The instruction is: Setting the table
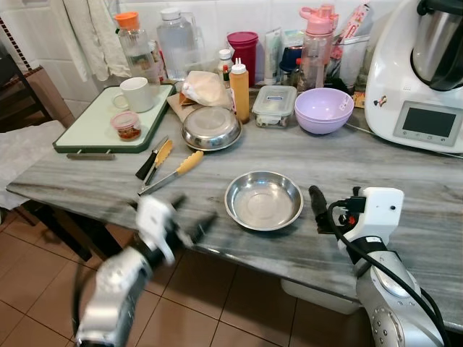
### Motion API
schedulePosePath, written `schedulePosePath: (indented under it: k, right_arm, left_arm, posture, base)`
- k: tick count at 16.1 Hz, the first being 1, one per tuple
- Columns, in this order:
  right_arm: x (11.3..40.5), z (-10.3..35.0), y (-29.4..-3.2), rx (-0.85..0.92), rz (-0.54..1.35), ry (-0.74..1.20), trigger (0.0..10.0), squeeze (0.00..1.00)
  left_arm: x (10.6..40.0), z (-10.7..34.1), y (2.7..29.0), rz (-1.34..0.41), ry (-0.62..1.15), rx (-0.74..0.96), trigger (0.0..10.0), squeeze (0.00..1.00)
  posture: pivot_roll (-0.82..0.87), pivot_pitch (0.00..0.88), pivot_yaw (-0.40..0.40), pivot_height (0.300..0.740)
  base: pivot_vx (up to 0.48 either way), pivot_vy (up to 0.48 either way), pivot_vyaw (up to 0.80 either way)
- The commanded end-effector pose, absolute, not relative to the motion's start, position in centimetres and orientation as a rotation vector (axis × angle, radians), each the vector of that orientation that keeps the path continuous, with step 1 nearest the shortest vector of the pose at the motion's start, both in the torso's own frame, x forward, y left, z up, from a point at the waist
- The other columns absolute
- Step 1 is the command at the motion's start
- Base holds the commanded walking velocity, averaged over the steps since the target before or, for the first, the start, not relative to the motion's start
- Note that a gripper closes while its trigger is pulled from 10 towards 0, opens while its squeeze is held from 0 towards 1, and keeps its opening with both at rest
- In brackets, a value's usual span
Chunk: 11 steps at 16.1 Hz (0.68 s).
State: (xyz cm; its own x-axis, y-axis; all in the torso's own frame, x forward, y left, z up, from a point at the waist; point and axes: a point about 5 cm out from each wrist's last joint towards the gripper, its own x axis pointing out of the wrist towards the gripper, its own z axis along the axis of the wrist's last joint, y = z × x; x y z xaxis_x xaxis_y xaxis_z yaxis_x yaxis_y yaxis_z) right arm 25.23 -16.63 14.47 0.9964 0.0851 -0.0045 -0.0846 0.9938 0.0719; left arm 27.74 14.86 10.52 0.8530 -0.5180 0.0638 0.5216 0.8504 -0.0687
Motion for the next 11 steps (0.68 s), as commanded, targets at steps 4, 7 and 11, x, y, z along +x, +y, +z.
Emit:
schedulePosePath:
  k: [4, 7, 11]
  right_arm:
    - [25.7, 15.5, -16.0, -0.061, 0.082, -0.034, 10.0, 0.0]
    - [26.0, 15.9, -15.9, -0.055, 0.072, -0.037, 10.0, 0.0]
    - [25.9, 15.4, -16.5, -0.005, 0.079, -0.029, 10.0, 0.0]
  left_arm:
    - [29.2, 12.3, 15.1, -0.352, -0.075, -0.034, 10.0, 0.0]
    - [29.4, 12.3, 14.8, -0.203, -0.078, -0.038, 10.0, 0.0]
    - [28.9, 10.7, 14.7, -0.177, -0.017, -0.021, 10.0, 0.0]
  posture:
    - [-0.11, 0.0, 0.076, 0.74]
    - [-0.11, 0.0, 0.07, 0.74]
    - [-0.1, 0.0, 0.066, 0.74]
  base:
    - [0.0, 0.0, 0.0]
    - [0.0, 0.0, 0.0]
    - [0.0, 0.0, 0.0]
